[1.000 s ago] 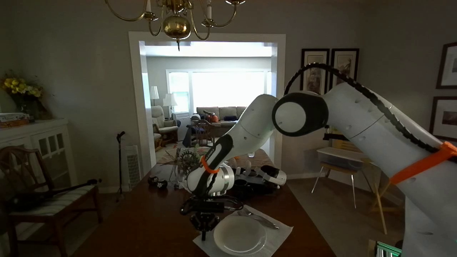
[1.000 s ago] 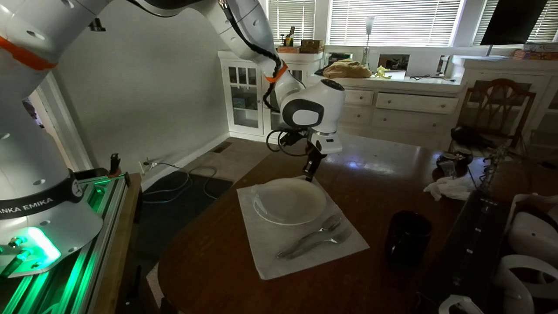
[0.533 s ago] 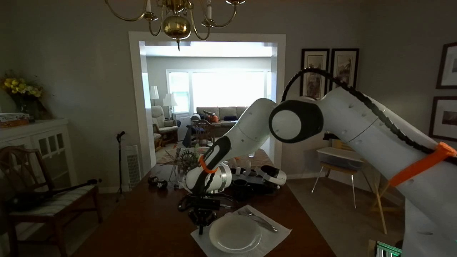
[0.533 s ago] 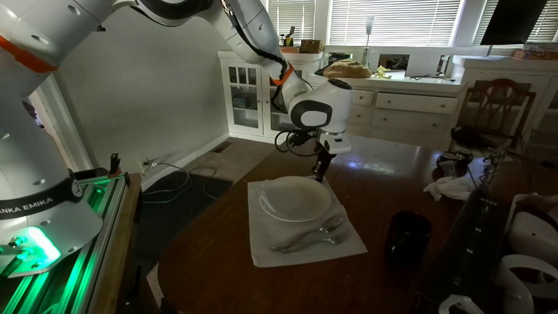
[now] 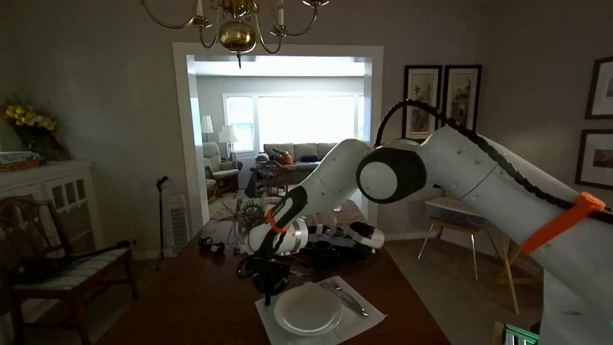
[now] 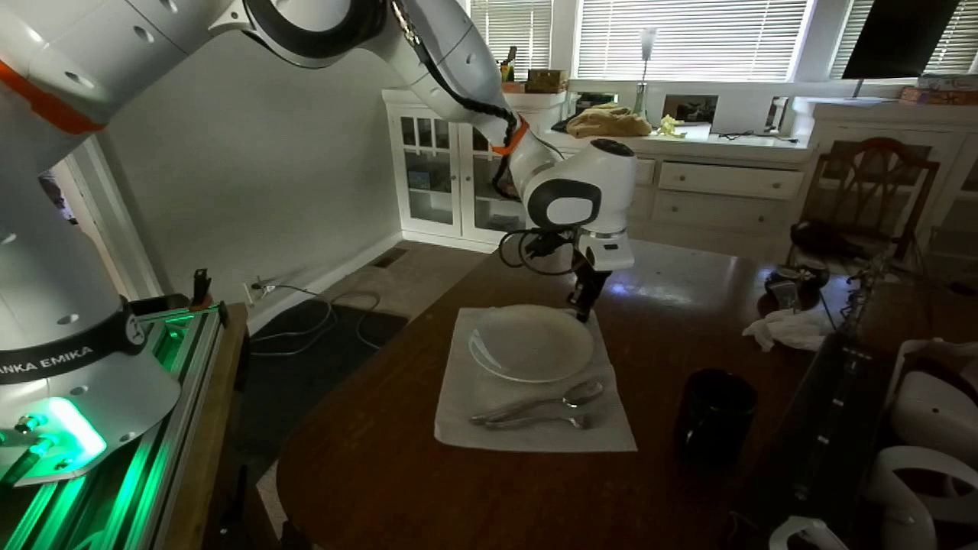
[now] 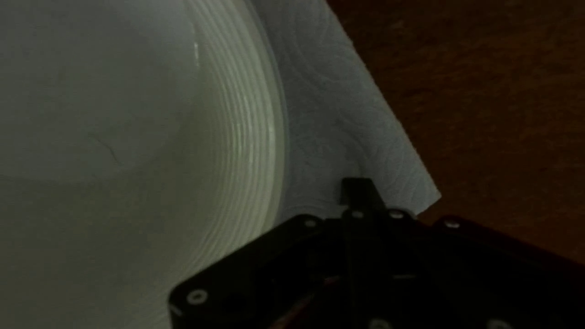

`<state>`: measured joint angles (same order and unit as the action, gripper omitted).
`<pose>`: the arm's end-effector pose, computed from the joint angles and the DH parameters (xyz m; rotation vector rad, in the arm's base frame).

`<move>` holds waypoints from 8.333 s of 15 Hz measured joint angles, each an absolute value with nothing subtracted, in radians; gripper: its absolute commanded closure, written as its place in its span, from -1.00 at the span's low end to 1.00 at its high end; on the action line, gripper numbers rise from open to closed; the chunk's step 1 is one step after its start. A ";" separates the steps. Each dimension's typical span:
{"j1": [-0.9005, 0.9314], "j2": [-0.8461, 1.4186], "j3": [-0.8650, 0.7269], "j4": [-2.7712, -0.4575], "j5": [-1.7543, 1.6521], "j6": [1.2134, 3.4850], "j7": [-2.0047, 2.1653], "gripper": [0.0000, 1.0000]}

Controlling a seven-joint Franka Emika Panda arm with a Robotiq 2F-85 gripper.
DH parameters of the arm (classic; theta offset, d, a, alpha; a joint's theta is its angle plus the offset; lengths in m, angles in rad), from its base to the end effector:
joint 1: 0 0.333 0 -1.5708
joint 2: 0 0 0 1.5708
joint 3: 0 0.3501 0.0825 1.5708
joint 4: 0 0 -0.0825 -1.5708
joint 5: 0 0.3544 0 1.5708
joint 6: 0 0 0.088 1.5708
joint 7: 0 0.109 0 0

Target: Move the white towel to the left.

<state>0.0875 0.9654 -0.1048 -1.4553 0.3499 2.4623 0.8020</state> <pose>0.7238 0.0043 0.1499 -2.5963 1.4859 0.0091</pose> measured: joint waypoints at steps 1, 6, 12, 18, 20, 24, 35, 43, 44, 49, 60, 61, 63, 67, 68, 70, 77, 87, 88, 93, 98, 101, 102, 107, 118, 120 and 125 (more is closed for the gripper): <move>0.084 0.974 -0.108 -1.440 0.347 2.457 0.815 0.99; 0.059 1.005 -0.113 -1.379 0.341 2.424 0.873 0.99; 0.038 1.025 -0.135 -1.345 0.338 2.420 0.990 0.99; 0.020 1.032 -0.118 -1.332 0.338 2.422 1.016 0.99; 0.013 1.033 -0.094 -1.332 0.338 2.446 0.998 0.99; 0.006 1.031 -0.039 -1.334 0.343 2.533 0.952 0.99; -0.050 0.768 0.033 -1.663 0.413 2.810 0.774 0.99; -0.251 0.501 0.200 -2.100 0.772 2.823 0.422 0.99; -0.285 0.476 0.223 -2.157 0.817 2.832 0.372 0.99; -0.447 0.365 0.276 -2.393 0.999 2.844 0.100 0.99; -0.508 0.343 0.248 -2.489 0.963 2.853 -0.019 0.99; -0.503 0.349 0.244 -2.494 0.939 2.853 -0.015 0.99; -0.490 0.364 0.235 -2.508 0.900 2.853 -0.007 0.99; -0.463 0.387 0.210 -2.534 0.848 2.853 0.009 0.99; -0.458 0.389 0.202 -2.539 0.839 2.853 0.014 0.99; -0.455 0.391 0.192 -2.546 0.835 2.863 0.015 0.99; -0.452 0.413 0.182 -2.544 0.835 2.943 0.014 0.99; -0.453 0.474 0.215 -2.511 0.839 2.993 0.006 0.99; -0.452 0.474 0.215 -2.511 0.839 2.995 0.006 0.99; -0.444 0.474 0.209 -2.511 0.837 2.997 0.006 0.99; -0.417 0.472 0.194 -2.512 0.834 2.997 0.010 0.99; -0.386 0.470 0.185 -2.516 0.834 2.997 0.023 0.99; -0.372 0.468 0.179 -2.518 0.834 2.997 0.030 0.99; -0.298 0.455 0.144 -2.542 0.834 2.997 0.080 0.99; -0.271 0.430 0.136 -2.595 0.837 2.994 0.128 0.99; -0.271 0.428 0.138 -2.599 0.838 2.994 0.134 0.99; -0.271 0.425 0.142 -2.607 0.842 2.994 0.137 0.44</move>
